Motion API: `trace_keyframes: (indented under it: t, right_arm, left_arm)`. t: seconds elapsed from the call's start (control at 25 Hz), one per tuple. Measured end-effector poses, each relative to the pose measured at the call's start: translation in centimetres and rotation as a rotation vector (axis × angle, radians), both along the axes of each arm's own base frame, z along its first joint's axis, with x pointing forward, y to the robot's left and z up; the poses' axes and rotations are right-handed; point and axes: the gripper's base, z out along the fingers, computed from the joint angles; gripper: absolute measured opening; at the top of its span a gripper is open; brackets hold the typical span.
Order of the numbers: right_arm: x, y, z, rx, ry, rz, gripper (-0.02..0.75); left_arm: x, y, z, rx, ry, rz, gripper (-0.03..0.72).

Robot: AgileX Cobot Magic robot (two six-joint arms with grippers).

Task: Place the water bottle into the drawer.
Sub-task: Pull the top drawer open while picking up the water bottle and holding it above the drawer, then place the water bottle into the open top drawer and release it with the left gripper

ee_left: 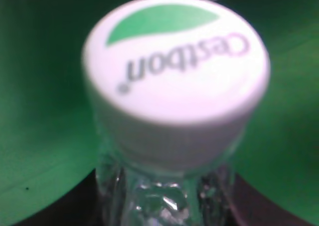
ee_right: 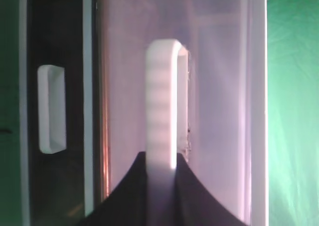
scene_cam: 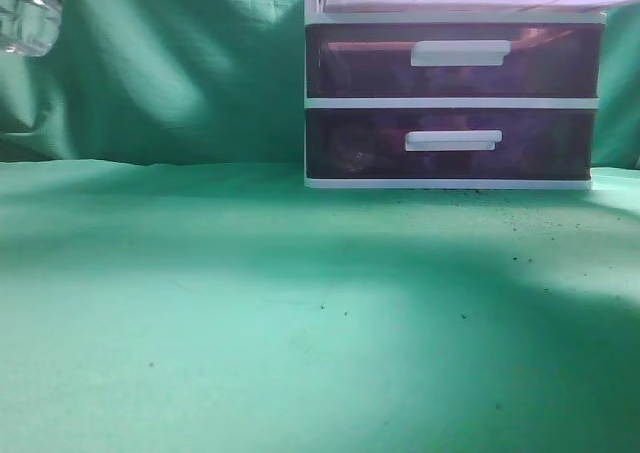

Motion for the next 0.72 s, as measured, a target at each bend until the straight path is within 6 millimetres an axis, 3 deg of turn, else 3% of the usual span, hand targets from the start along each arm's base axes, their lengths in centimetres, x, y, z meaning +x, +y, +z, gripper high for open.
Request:
trace_keyframes:
  t: [0.24,0.48,0.72]
  right_arm:
    - [-1.4,0.0,-0.8,0.01,0.012,0.015,0.091]
    - [-2.1,1.2,-1.2,0.02,0.036,0.046,0.091]
    - [-2.2,1.2,-1.3,0.022,0.04,0.043,0.091]
  left_arm:
    - [-0.1,-0.1,0.3,-0.037,-0.008,0.006,0.274]
    - [-1.3,0.2,2.1,-0.085,-0.067,0.009,0.274]
    - [-2.0,-1.8,8.0,-0.232,-0.222,-0.121,0.274]
